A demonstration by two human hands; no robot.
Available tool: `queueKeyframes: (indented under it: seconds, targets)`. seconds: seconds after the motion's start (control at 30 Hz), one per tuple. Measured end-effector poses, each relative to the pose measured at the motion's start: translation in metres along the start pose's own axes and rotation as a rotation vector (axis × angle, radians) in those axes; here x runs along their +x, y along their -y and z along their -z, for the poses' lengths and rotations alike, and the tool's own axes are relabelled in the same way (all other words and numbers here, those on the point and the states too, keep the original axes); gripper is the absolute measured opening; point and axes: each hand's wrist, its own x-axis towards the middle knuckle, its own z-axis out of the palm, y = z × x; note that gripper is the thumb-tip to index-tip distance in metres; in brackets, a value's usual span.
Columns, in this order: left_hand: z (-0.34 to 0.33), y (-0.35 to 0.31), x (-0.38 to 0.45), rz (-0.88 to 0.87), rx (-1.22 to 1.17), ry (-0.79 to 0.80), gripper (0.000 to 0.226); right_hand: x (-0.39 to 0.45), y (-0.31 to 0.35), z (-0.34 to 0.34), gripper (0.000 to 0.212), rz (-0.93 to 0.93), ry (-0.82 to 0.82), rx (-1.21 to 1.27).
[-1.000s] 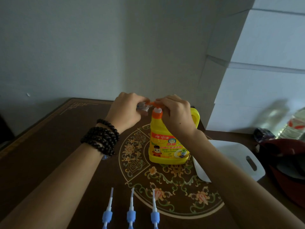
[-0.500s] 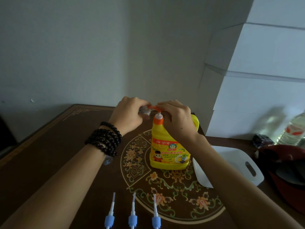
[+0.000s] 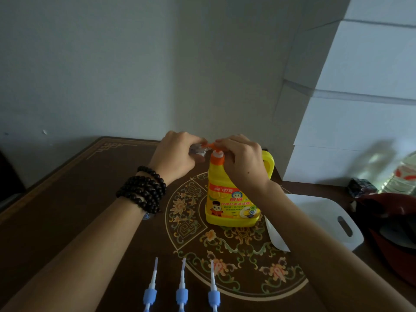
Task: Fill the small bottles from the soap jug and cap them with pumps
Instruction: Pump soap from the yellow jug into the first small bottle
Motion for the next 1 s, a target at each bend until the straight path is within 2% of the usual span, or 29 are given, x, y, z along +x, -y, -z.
queueKeyframes:
  seconds: [0.1,0.17,0.27,0.47,0.63,0.8,1.0]
  targets:
    - [0.003,-0.001,0.002,0.000,-0.016,0.006,0.028,0.002,0.003,0.006,0.022,0.023,0.013,0.000]
    - [0.005,-0.003,0.005,0.009,-0.029,0.000,0.029,0.005,0.002,0.009,0.016,0.029,0.020,-0.029]
    - [0.009,-0.005,0.007,0.041,-0.053,0.021,0.031,0.008,0.002,0.008,0.025,0.002,0.050,-0.042]
    - [0.009,-0.002,0.000,0.125,-0.153,0.024,0.032,0.006,0.013,0.010,0.034,-0.026,0.008,-0.015]
    - [0.009,0.004,-0.017,0.307,-0.503,0.012,0.025,0.002,0.027,0.013,0.034,-0.044,-0.035,0.031]
    - [0.012,0.008,-0.043,0.414,-0.722,-0.001,0.032,-0.017,0.046,0.019,0.034,-0.091,-0.066,0.119]
    - [0.012,-0.005,-0.088,0.408,-0.853,0.026,0.038,-0.063,0.062,0.021,0.035,-0.135,0.011,0.199]
